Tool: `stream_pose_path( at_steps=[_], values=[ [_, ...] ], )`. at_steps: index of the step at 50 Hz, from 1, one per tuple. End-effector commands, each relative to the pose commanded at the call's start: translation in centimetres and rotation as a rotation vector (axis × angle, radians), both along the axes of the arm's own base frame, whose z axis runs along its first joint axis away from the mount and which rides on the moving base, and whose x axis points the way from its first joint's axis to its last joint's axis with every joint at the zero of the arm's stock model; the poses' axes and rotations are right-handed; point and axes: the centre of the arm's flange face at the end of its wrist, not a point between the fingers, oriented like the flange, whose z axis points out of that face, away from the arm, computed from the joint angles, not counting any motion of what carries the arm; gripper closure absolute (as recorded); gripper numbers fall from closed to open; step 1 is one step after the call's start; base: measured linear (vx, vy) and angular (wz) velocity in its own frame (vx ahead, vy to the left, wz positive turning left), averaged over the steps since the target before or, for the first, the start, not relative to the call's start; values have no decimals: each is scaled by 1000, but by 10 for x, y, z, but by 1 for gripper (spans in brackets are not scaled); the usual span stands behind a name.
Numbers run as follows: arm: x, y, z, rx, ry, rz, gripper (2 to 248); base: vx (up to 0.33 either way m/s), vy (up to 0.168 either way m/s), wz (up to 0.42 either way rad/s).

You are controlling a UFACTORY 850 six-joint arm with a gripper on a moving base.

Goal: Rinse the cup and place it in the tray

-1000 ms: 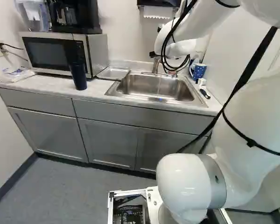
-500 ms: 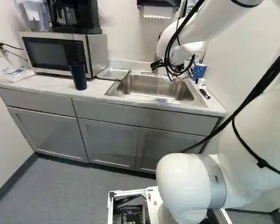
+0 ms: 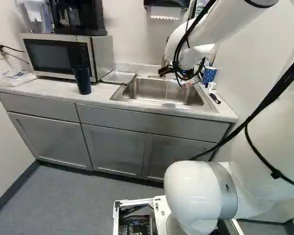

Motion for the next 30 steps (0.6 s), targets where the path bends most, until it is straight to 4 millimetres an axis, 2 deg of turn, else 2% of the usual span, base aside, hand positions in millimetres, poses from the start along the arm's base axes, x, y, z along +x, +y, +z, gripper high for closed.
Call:
stream_pose_path(
  at_steps=[10,30],
  values=[
    [0,5,0,0,0,12,3,0,0,0],
    [-2,34,0,0,-2,79,3,0,0,0]
  ],
)
